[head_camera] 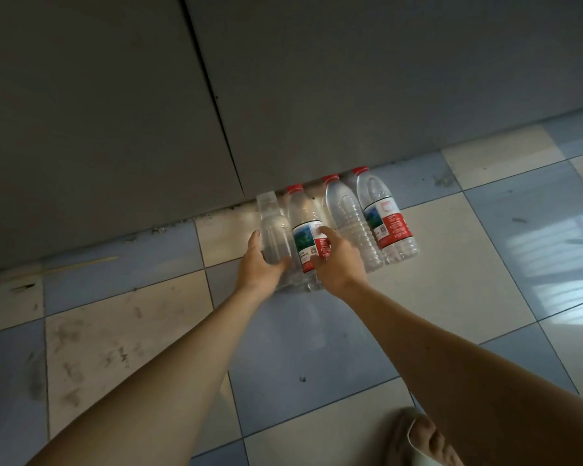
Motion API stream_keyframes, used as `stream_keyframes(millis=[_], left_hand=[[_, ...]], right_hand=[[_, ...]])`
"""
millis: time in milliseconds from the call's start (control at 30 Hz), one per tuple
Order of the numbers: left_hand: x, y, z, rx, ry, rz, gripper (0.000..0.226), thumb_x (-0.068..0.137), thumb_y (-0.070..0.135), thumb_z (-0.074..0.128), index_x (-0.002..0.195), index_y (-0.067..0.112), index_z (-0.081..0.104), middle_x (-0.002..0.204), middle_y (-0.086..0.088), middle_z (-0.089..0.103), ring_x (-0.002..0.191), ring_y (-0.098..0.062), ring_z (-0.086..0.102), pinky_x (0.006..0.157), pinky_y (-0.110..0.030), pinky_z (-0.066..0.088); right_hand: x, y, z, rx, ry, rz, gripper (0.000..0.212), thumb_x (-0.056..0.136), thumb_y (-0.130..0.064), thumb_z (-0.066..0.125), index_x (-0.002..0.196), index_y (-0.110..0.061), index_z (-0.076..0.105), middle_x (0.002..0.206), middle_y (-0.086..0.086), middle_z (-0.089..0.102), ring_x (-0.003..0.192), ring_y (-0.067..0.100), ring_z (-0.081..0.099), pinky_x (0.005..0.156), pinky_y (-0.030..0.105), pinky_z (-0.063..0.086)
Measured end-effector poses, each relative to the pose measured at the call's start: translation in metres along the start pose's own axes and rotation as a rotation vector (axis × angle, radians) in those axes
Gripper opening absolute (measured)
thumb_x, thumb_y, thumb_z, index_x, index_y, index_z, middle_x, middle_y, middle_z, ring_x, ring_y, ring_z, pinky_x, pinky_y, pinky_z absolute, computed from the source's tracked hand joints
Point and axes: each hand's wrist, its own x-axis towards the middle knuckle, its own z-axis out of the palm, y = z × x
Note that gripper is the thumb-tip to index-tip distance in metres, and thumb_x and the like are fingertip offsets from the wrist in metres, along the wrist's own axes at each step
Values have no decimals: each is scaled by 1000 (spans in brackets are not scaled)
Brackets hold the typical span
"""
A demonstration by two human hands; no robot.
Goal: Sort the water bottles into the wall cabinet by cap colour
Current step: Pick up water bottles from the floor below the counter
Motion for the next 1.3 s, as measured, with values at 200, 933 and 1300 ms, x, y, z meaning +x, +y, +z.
stream_keyframes(millis=[200, 933, 1300], left_hand=[[-13, -16, -35, 203, -271, -169, 92, 74, 26, 88, 149, 22, 36, 123, -5, 63, 106, -23, 66, 84, -39, 59], [34, -41, -64, -53, 65, -84, 29, 83, 25, 80, 109, 17, 69, 96, -8, 73, 83, -22, 69, 78, -39, 59], [-9, 3, -111, -126, 128, 267, 35, 82, 24, 83, 108, 40, 67, 108, 16, 71, 99, -2, 66, 88, -23, 53]], right_hand=[[-27, 6, 12, 53, -199, 71, 89, 73, -10, 87, 146, -26, 39, 130, 11, 54, 113, 30, 62, 97, 47, 55], [43, -36, 75, 383, -152, 52, 44, 89, -24, 76, 129, -12, 62, 114, 7, 66, 89, 14, 64, 66, 17, 48], [-2, -77, 22, 424, 8, -265, 42, 82, -21, 83, 121, -18, 67, 98, -6, 73, 92, 8, 69, 87, 23, 56]])
